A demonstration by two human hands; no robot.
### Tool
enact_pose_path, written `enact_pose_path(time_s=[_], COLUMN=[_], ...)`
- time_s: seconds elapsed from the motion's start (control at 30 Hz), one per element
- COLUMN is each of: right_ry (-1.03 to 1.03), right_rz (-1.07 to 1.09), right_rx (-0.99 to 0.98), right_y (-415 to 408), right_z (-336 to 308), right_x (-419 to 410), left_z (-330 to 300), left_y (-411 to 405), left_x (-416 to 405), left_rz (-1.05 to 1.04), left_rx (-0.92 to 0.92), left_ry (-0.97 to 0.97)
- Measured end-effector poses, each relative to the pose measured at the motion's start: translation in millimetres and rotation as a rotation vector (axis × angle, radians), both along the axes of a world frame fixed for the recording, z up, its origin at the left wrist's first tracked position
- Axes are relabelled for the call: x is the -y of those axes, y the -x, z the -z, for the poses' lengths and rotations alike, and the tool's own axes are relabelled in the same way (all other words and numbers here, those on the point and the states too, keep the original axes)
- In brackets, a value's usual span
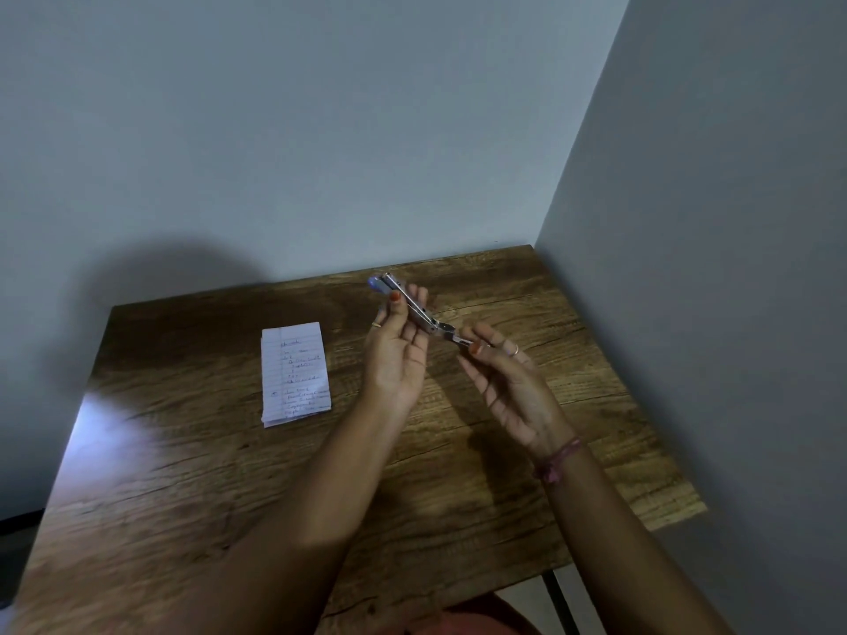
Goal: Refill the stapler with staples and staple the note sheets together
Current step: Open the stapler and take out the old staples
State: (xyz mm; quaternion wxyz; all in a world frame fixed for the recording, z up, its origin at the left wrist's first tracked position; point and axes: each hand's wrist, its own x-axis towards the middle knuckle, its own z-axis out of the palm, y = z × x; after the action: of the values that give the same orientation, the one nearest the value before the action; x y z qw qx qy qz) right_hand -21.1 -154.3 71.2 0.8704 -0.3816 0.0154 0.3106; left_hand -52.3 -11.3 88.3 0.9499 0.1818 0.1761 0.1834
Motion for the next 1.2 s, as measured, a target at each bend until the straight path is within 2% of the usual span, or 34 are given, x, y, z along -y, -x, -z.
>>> enact_pose_path(time_s=[0.07,0.17,0.27,0.43,0.57,0.73,0.87,0.97,1.2], right_ry=[0.022,0.134,0.313,0.541,0.647,0.693,0.772,0.796,0.854], right_rz=[-0.040,-0.120,-0.118,-0.052,-0.047,0.034,0.065,0.103,0.247], right_rx=[0.002,0.092,0.276,0.709,0.877,0.891,0.937,0.979,1.014], right_y=[4,4,-7,-26,-29,-28,-28,-25,-20], right_z=[2,-2,-17,-54,-64,-62,-65,-68,-67], right_x=[1,5,10,2,-15,-21,-24,-27,-42], left_z=[0,1,2,4,2,-5,-14,-18,-17], left_y=[3,6,9,14,14,12,9,5,-8], left_x=[0,-1,-2,5,11,9,6,5,19], left_rz=[-0.002,0.042,0.120,0.189,0.196,0.170,0.137,0.098,-0.091], left_rx=[0.007,-0.010,-0.001,-0.001,-0.026,-0.081,-0.050,-0.031,-0.128], left_ry=[0.029,-0.055,-0.201,-0.380,-0.482,-0.655,-0.640,-0.720,-0.722])
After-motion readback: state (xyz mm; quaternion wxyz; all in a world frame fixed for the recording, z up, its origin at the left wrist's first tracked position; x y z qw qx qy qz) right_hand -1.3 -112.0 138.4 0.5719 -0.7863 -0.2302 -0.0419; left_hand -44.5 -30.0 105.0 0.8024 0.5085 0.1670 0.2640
